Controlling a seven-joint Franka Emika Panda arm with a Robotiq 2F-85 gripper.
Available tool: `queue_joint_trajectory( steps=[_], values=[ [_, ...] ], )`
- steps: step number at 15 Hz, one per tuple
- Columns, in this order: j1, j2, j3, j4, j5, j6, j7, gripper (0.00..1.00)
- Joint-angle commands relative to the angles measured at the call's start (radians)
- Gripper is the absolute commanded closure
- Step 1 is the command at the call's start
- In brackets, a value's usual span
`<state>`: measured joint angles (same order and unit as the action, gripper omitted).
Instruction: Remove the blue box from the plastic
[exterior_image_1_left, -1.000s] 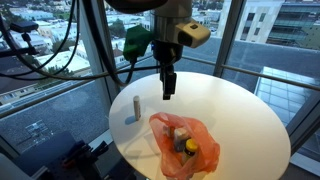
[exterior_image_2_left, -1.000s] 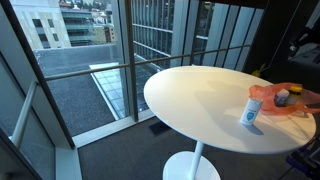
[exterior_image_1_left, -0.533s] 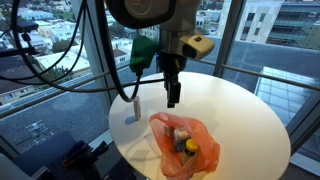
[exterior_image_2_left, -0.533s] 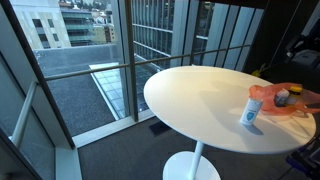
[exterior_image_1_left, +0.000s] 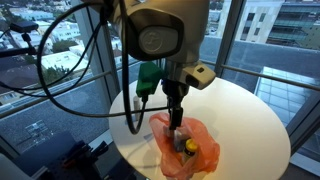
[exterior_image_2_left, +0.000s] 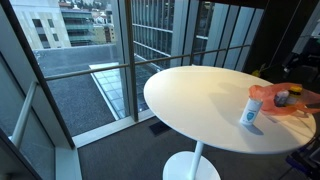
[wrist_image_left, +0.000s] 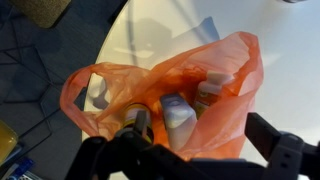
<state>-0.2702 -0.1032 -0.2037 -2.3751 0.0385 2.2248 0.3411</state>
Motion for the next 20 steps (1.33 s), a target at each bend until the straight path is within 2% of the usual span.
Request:
queue_joint_trajectory(
  steps=[1, 10, 20],
  values=[
    [-0.004, 0.028, -0.015, -0.015, -0.038, 0.014, 0.03, 0.0],
    [-0.001, 0.07, -0.038, -0.032, -0.051, 0.0, 0.009, 0.0],
    [0.03, 0.151, -0.028, 0.004, -0.04, 0.06, 0.01, 0.0]
  ],
)
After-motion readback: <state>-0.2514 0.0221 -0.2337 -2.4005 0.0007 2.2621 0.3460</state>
